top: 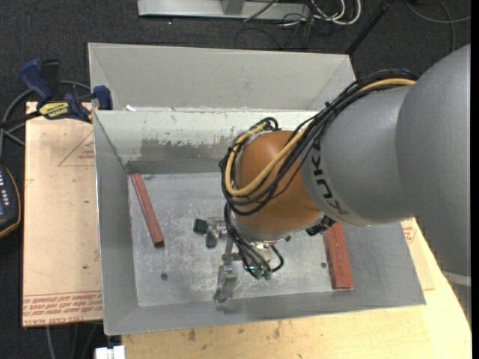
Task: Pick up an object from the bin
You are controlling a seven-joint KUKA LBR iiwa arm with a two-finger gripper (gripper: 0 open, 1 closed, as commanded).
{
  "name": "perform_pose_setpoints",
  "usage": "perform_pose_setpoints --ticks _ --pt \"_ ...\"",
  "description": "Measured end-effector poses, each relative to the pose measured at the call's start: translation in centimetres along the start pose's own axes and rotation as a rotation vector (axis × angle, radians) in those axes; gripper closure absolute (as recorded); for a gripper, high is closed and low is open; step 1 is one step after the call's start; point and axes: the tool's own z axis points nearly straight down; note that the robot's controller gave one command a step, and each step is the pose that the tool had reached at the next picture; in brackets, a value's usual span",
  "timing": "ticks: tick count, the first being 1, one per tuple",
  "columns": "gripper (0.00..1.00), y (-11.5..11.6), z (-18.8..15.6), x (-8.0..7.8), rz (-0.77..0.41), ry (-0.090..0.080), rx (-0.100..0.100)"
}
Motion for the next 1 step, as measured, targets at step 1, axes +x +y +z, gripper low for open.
perform_pose_setpoints --ticks 1 --pt "0.00 -3.06 5.16 -7.87 -0.001 -0.012 0.001"
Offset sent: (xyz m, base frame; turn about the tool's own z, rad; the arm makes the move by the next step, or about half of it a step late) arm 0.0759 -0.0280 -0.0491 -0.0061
